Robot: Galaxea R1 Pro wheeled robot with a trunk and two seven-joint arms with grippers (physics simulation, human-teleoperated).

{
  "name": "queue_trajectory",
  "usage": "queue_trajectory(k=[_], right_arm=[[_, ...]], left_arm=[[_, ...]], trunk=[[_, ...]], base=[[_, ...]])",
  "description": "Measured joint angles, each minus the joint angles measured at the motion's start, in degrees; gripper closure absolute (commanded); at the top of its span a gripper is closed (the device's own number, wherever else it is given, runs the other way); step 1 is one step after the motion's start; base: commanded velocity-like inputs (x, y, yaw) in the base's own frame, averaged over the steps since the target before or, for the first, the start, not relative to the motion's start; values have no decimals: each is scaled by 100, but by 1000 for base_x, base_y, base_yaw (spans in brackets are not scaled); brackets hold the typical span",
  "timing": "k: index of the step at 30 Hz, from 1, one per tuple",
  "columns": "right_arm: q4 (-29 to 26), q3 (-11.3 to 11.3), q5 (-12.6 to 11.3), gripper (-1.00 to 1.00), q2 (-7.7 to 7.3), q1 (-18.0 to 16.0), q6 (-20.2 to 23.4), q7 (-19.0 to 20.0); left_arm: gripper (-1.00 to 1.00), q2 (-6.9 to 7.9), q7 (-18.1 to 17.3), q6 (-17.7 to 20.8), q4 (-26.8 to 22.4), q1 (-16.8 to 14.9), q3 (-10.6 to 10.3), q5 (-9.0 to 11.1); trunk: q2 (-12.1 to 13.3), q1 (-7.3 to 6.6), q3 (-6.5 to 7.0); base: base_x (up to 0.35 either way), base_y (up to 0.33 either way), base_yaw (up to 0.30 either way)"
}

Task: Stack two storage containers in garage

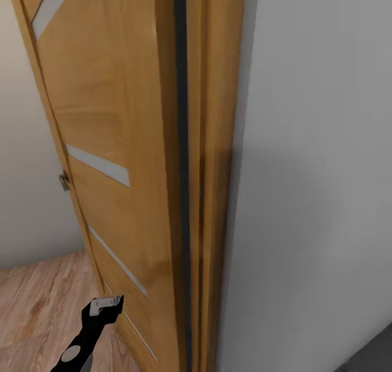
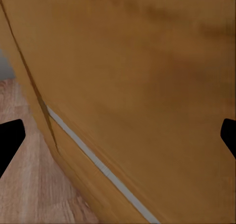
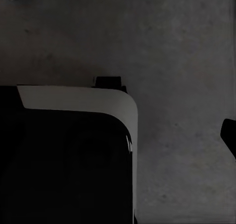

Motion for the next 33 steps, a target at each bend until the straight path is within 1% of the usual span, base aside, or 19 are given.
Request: queue_trajectory(k=[2, 5, 7, 10, 33], right_arm=[[0, 0, 0, -100, 0, 0, 0, 0], [0, 0, 0, -100, 0, 0, 0, -1], [1, 0, 0, -100, 0, -1, 0, -4], [2, 0, 0, -100, 0, -1, 0, -6], [2, 0, 1, -100, 0, -2, 0, -10]], left_arm=[[-100, 0, 0, 1, -1, 0, 1, 0], [-100, 7, 65, 4, 28, 3, 119, 56], [-100, 6, 229, 4, 12, 3, 51, 58], [-100, 6, 302, 5, 11, 4, 49, 53], [-100, 6, 229, 6, 11, 4, 51, 56]], trunk=[[0, 0, 5], [0, 0, 11], [0, 0, 14], [0, 0, 17], [0, 0, 19]], base=[[0, 0, -264], [0, 0, -221], [0, 0, -131], [0, 0, -67], [0, 0, -7]])
